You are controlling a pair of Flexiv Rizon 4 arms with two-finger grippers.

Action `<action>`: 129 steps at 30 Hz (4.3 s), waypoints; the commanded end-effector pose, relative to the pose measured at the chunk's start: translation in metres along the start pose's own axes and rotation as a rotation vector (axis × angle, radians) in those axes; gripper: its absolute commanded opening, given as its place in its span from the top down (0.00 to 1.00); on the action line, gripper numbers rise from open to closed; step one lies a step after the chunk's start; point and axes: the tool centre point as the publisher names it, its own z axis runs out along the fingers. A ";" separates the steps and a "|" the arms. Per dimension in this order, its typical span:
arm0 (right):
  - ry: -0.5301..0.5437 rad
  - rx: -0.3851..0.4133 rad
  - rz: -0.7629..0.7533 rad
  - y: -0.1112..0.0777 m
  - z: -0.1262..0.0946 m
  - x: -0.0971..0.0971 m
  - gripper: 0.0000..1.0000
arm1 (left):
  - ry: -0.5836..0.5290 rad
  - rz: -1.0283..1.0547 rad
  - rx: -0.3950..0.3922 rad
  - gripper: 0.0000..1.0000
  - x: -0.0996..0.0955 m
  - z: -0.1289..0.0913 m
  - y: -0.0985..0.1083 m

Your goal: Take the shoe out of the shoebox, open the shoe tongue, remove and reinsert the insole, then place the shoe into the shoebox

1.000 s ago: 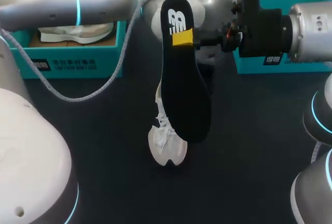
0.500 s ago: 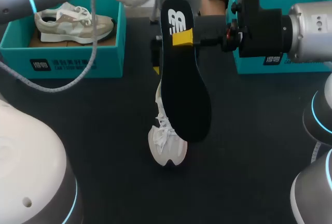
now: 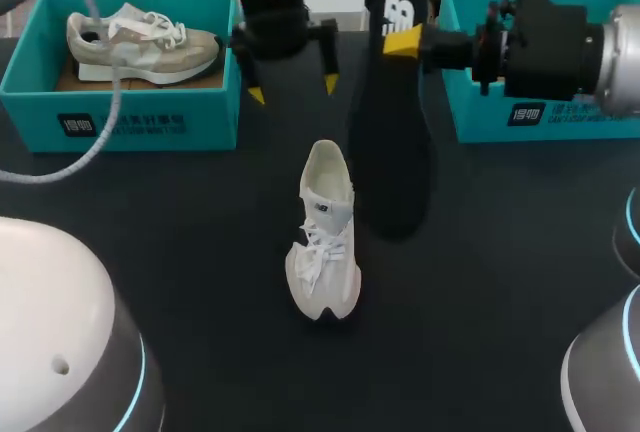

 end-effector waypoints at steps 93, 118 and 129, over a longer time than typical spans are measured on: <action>0.150 0.186 0.553 0.086 0.144 -0.119 1.00 | -1.374 0.132 -0.246 1.00 -0.044 -0.038 -0.034; 0.038 0.204 0.271 0.044 0.044 -0.096 0.00 | -1.504 0.068 -0.072 1.00 -0.010 -0.086 -0.066; 0.038 0.204 0.271 0.044 0.044 -0.096 0.00 | -1.384 -0.142 0.118 1.00 -0.009 -0.092 -0.075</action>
